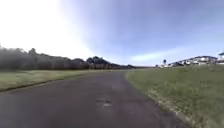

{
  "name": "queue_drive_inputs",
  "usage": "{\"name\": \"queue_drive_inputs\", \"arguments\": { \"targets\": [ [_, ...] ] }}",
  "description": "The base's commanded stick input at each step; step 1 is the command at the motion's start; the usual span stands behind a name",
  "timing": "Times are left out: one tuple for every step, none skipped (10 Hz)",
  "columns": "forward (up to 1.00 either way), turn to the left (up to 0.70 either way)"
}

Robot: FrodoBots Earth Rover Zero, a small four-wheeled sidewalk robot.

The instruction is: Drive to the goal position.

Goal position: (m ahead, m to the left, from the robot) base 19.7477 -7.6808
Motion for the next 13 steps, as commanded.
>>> {"name": "queue_drive_inputs", "arguments": {
  "targets": [
    [1.00,0.27],
    [1.00,0.27],
    [1.00,0.19],
    [1.00,0.00],
    [1.00,0.00],
    [1.00,0.00],
    [1.00,0.00],
    [1.00,0.00],
    [1.00,0.00],
    [1.00,0.00],
    [1.00,0.00],
    [1.00,0.00],
    [1.00,0.00]
  ]
}}
